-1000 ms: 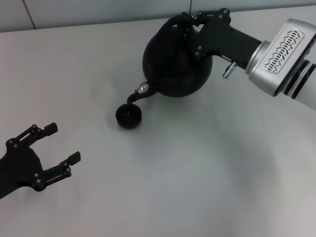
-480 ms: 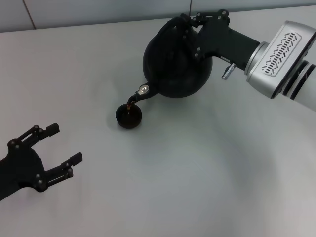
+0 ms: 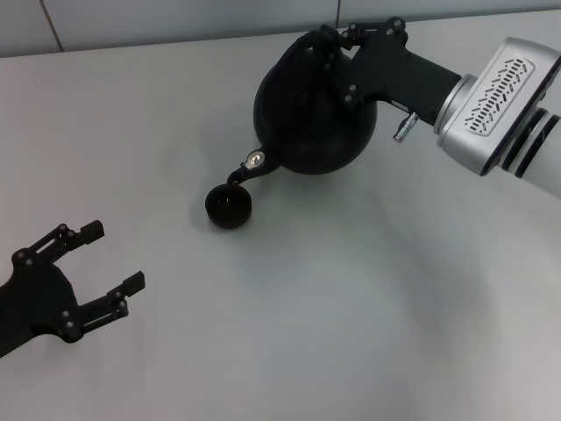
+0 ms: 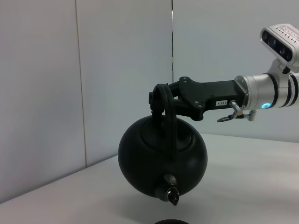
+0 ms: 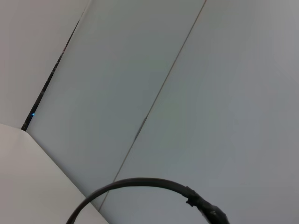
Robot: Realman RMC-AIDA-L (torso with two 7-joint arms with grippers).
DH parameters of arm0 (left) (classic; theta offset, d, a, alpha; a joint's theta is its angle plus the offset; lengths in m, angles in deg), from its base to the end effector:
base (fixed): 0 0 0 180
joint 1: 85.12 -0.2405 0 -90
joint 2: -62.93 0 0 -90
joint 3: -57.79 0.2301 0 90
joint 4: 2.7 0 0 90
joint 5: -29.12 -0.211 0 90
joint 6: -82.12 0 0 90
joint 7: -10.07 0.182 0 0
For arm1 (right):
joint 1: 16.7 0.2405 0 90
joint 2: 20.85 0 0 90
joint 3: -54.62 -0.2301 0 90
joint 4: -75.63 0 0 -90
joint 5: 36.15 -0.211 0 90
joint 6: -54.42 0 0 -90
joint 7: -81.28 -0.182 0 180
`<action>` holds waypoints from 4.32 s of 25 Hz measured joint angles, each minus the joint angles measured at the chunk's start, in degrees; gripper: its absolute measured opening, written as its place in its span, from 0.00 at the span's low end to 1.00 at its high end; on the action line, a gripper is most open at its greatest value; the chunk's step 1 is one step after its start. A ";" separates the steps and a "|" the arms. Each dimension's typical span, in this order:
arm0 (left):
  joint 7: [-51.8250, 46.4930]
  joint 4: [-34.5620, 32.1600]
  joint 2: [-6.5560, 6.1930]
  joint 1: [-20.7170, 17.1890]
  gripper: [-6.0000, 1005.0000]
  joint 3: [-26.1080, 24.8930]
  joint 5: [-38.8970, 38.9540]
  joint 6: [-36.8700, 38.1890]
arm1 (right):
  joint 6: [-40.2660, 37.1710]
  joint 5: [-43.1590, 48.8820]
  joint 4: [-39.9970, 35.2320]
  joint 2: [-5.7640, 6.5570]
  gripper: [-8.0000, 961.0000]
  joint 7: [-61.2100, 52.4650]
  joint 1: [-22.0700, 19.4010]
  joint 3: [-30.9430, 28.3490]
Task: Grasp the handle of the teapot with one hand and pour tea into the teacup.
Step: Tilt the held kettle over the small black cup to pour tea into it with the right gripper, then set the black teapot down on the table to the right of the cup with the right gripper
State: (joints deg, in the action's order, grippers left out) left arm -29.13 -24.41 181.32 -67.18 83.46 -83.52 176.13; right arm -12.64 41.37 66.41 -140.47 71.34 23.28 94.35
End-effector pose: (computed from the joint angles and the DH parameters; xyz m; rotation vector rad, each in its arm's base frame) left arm -0.2913 0.2569 -0.0260 -2.4695 -0.2990 -0.7920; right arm 0.2047 0.4033 -0.0447 -2.1433 -0.1600 0.5755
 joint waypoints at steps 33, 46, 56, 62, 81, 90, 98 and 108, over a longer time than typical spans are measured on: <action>0.00 0.00 -0.08 0.13 0.84 0.00 0.74 0.02 | -2.35 -0.51 -0.18 0.00 0.10 -9.00 -0.33 -0.72; 0.00 -0.12 -0.14 0.25 0.84 0.00 0.76 0.13 | -2.02 -0.71 0.21 0.06 0.10 -21.06 -2.39 -6.33; 0.03 -0.17 -0.18 0.26 0.84 0.00 0.75 0.27 | -1.72 -0.71 -0.01 0.30 0.10 -29.44 -4.84 -9.93; 0.08 -0.15 -0.18 0.25 0.84 0.00 0.75 0.35 | -1.12 -0.71 -0.23 0.44 0.10 -32.88 -6.75 -10.57; 0.79 0.00 -0.18 -0.07 0.84 0.08 0.75 1.10 | 3.75 -0.32 -0.83 0.30 0.10 -30.27 -8.88 -10.05; 0.79 0.00 -0.18 -0.12 0.84 0.09 0.75 1.19 | 5.43 -0.12 -0.98 0.27 0.11 -29.77 -8.88 -9.83; 0.79 0.00 -0.10 0.14 0.84 0.08 0.75 1.19 | 5.45 -0.05 -0.98 0.29 0.15 -29.76 -8.88 -9.75; 0.76 0.00 0.00 0.25 0.84 0.03 1.24 1.17 | 4.93 -0.06 -1.59 0.38 0.20 -29.79 -9.07 -9.76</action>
State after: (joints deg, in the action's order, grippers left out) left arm -28.37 -24.41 181.32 -66.93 83.49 -82.28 177.30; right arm -7.70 41.31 64.82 -140.08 41.56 14.21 84.59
